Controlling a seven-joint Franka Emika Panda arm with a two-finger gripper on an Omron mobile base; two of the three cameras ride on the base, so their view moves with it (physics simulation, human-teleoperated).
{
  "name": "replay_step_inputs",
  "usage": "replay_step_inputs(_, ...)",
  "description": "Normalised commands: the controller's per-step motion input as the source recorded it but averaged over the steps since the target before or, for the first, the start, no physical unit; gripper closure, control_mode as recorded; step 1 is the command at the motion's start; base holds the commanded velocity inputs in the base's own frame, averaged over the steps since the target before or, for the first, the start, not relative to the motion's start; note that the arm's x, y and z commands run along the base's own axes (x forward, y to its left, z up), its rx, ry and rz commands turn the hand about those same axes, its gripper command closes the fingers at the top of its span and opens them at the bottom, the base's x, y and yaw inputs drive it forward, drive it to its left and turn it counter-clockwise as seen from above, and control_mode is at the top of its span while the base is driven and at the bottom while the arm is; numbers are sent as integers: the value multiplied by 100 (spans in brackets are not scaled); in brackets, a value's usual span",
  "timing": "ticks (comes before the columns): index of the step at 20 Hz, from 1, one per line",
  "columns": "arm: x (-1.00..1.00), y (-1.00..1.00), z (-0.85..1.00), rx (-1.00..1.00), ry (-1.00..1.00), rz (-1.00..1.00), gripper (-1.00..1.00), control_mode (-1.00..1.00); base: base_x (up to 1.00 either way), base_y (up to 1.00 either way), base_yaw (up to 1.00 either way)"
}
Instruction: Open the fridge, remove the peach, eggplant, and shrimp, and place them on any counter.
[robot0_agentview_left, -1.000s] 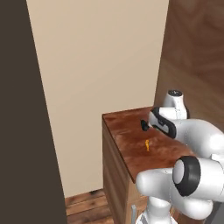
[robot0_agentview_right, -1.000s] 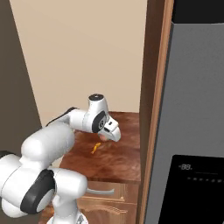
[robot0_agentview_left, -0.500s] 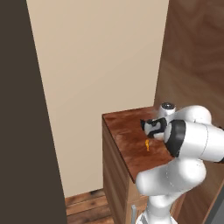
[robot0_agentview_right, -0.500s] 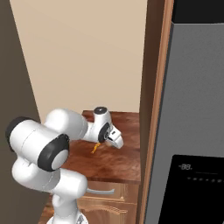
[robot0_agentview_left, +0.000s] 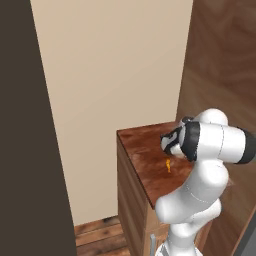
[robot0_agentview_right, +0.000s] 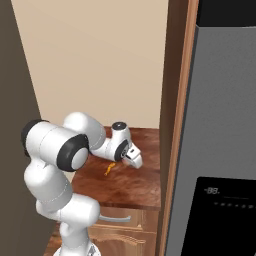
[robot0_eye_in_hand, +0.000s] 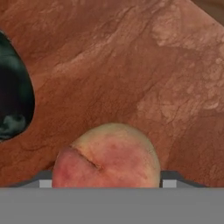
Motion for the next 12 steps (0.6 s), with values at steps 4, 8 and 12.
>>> replay_step_inputs(4, 0, -1, 0, 0, -1, 0, -100, -100, 0, 0, 0)
replay_step_inputs(8, -25, 0, 47, 0, -4, 0, -100, -100, 0, 0, 0)
replay_step_inputs(12, -58, 9, 90, 0, -5, 0, -100, -100, 0, 0, 0)
